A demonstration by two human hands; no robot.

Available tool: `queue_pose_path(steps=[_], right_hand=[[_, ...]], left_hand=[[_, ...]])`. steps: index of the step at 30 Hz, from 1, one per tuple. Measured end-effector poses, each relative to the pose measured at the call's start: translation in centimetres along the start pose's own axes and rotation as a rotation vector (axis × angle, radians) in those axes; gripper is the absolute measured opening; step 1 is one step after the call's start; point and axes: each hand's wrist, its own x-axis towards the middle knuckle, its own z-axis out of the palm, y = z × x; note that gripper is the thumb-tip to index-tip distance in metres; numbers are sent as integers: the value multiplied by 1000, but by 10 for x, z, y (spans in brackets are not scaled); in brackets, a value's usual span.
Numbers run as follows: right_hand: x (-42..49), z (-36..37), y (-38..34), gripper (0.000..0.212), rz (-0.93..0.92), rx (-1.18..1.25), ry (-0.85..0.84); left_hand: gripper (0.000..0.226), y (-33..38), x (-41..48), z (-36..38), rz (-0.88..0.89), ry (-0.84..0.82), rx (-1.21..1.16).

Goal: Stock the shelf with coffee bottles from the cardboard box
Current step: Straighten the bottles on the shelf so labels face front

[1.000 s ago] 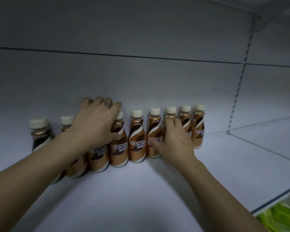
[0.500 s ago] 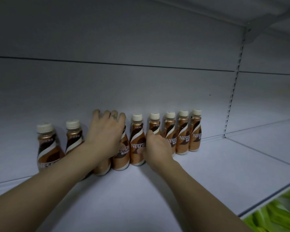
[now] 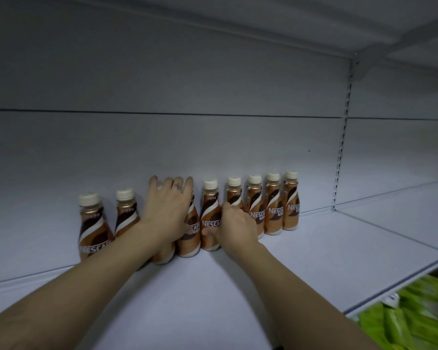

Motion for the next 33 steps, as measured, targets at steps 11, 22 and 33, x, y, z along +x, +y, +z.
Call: queue_pose_path(steps=[11,22,33], right_hand=[[6,8,7,44,29,94,-9],[-1,-2,9,63,-35,19,-1],[-11,-109,41,89,-157,-58,95]], left_hand=[[102,-2,1,9,19,34,-42],[107,-1,-7,-1,-2,28,-70],[75,26,12,-49,117,152,-505]])
